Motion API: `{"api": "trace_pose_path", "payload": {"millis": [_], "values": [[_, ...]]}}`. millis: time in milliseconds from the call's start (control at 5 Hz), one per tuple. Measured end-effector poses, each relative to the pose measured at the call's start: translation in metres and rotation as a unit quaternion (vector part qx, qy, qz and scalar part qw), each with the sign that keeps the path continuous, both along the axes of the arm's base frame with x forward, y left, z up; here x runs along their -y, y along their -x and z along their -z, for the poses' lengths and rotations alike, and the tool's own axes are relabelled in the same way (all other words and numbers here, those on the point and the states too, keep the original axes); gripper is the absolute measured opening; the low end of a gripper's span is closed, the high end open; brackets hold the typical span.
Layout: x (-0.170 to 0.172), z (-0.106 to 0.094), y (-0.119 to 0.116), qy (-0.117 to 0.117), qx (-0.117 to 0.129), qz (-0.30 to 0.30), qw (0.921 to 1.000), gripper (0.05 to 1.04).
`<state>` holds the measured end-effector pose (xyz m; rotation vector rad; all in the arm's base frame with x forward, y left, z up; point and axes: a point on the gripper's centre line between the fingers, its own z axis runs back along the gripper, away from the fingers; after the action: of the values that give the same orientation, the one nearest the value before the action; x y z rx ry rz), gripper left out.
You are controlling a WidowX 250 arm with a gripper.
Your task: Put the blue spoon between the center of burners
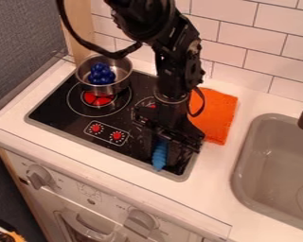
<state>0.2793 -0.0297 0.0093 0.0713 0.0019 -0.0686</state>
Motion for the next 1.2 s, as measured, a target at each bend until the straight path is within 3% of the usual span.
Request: {"api": "trace_pose_path", "payload": {"millis": [200,400,800,1200], "values": [[-0.005,-0.046,-0.002,-0.007,0.067,0.032,0.9972,0.462],[-0.033,-0.063,-0.003,-0.005,0.090,0.007,0.9959,0.461],[-0.077,-0.041,-0.019,-0.022,0.061,-0.014,0.9978,0.461],[-0.104,-0.016,-0.016,-0.035,0.016,-0.003,0.9993,0.461]]}}
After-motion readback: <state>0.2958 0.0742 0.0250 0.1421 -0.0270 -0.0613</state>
